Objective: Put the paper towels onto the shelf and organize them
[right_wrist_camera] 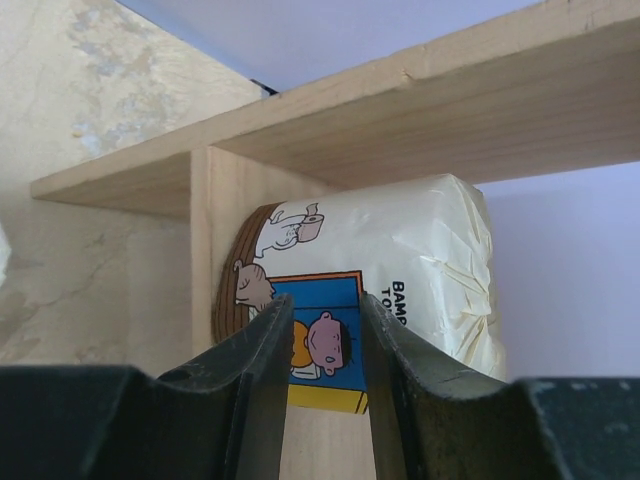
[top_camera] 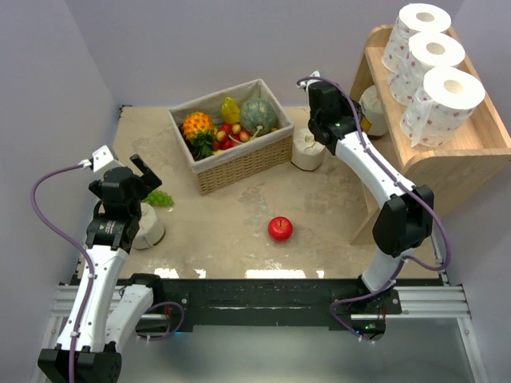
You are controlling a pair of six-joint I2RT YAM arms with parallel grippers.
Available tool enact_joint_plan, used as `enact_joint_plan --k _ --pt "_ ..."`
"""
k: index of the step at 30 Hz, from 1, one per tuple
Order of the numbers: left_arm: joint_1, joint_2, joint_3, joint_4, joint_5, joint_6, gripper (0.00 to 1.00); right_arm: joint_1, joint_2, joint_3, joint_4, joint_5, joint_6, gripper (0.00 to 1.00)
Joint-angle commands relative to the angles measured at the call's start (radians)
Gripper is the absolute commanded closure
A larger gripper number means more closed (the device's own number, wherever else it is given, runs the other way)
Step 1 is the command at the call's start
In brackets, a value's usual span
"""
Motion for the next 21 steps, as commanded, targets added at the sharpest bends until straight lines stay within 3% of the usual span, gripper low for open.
enact_joint_plan --k 1,16,21 --pt "-0.005 -0.002 0.0 0.04 -0.016 0.02 0.0 -0.038 0.002 0.033 0.045 0.025 -0.074 0.64" --pt "-0.005 0.003 0.001 0.037 -0.018 0.022 0.0 -0.072 0.034 0.083 0.04 0.0 -0.059 0.64" --pt "-0.005 0.003 0.0 0.04 -0.013 0.022 0.0 -0.046 0.007 0.159 -0.075 -0.081 0.056 0.61"
